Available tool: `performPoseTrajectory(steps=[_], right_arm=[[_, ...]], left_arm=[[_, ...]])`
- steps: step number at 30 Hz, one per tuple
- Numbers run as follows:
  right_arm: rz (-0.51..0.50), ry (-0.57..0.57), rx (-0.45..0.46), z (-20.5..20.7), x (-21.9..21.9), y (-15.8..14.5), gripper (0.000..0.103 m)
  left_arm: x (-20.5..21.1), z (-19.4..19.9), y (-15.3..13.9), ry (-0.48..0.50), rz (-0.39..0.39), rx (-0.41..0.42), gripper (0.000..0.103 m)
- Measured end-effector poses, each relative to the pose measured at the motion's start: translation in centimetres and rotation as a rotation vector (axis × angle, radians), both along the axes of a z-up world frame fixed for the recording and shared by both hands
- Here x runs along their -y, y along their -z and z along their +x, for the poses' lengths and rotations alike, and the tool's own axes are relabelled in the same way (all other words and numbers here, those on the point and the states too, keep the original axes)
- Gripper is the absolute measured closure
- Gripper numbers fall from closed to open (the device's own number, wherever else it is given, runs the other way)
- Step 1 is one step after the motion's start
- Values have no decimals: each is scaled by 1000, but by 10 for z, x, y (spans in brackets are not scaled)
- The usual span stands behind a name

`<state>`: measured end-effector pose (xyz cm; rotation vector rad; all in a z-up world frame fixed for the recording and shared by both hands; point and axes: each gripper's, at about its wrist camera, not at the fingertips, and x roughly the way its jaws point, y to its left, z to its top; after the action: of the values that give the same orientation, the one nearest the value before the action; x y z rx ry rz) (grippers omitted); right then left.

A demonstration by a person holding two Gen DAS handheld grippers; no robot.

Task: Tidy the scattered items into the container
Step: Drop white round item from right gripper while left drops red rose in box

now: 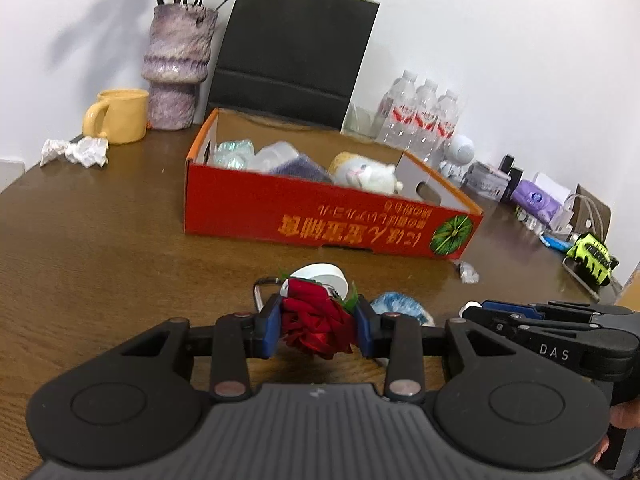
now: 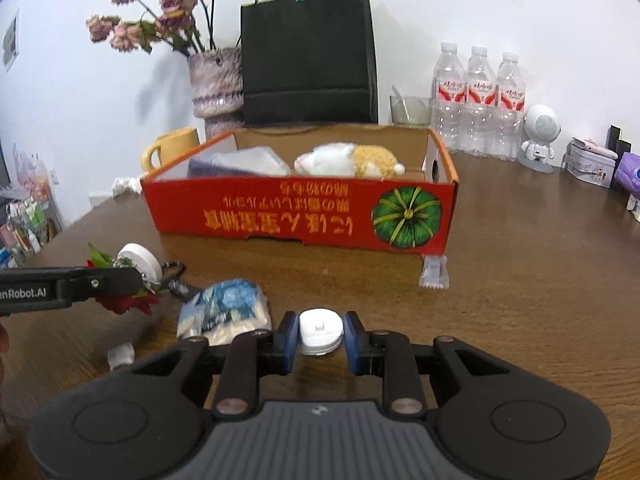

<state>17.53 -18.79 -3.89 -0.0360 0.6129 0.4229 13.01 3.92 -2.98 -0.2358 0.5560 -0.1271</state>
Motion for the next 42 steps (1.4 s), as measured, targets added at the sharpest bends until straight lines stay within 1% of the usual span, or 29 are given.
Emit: performPoseTrajectory(steps=[3, 6, 10, 13, 17, 19, 21, 24, 28, 29, 30, 31, 32, 33, 34, 36, 38, 42], right_arm=[[32, 2, 30, 3, 5, -14, 80], [64, 1, 79, 12, 9, -37, 80], [80, 11, 147, 40, 4, -66, 80], [92, 27, 168, 71, -3, -78, 80], [98, 43, 155, 116, -10, -76, 80], [100, 44, 139, 134, -12, -67, 80], [82, 29, 110, 150, -15, -58, 80], [59, 21, 85, 171, -19, -49, 80], [40, 23, 72, 185, -23, -41, 79], [33, 29, 69, 186, -25, -40, 77], [29, 39, 65, 187, -26, -39, 74], [26, 38, 60, 188, -27, -38, 51], [18, 32, 48, 189, -28, -39, 15], [14, 28, 45, 189, -30, -39, 1], [12, 21, 60, 187, -30, -40, 0], [-5, 2, 82, 182, -35, -43, 0], [-19, -6, 83, 178, -38, -44, 0], [-27, -13, 81, 175, -41, -44, 0]], left_arm=[[-4, 1, -16, 6, -12, 45, 66], [-7, 10, -37, 11, -17, 97, 66], [-8, 42, -63, 8, -8, 150, 66], [-8, 76, -72, -5, -10, 170, 66], [-10, 122, -64, -18, -20, 157, 66], [-14, 141, -57, -21, -22, 142, 66], [-16, 157, -51, -21, -10, 121, 66], [-19, 175, -42, -20, -1, 100, 66], [-20, 188, -36, -8, 15, 87, 65], [-20, 190, -35, -5, 18, 81, 62], [-20, 192, -34, -8, 22, 71, 47], [-19, 191, -35, -17, 29, 65, 32], [-17, 191, -37, -33, 46, 65, 1], [-15, 190, -39, -62, 75, 79, 0], [-12, 187, -41, -83, 111, 98, 0], [-9, 185, -44, -98, 161, 108, 0], [-9, 184, -45, -112, 167, 110, 0], [-11, 186, -43, -114, 151, 89, 0]])
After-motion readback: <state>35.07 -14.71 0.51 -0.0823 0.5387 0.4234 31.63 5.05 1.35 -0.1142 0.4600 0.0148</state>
